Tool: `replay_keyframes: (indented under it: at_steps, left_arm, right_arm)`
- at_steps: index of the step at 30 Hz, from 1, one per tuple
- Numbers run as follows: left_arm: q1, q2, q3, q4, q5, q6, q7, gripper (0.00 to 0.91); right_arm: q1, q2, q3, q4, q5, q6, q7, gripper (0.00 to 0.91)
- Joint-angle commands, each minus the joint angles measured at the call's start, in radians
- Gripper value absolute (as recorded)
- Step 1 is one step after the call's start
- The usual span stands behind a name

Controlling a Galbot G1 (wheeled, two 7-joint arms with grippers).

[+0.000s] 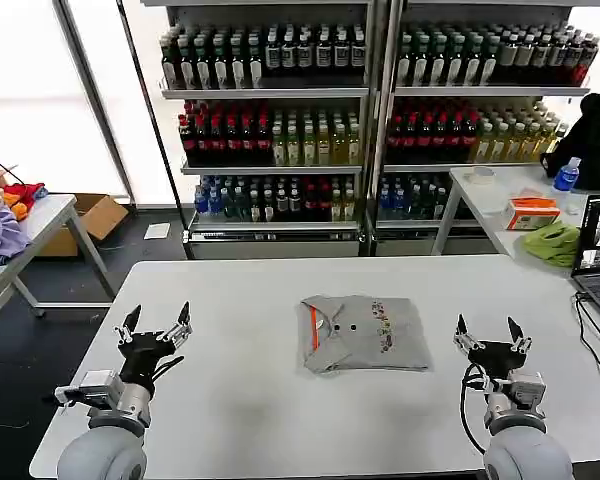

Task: Fold and organize the clothes.

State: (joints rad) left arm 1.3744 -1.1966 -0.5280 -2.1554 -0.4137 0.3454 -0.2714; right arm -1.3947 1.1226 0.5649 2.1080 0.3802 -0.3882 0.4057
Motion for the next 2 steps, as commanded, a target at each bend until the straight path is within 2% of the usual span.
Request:
replay_keyframes:
  at_steps: [1,2]
  left_arm:
    - [-0.003,0.002,0.005,0.000,0.010,0.008,0.011,0.907]
    - [-0.003,0.002,0.005,0.000,0.011,0.009,0.012,0.907]
  right_arm:
    - [-0.051,0.005,0.029,0.019,-0.008,0.003,0.002,0.907]
    - [-0.054,0.005,0.033,0.021,-0.007,0.003,0.002,0.907]
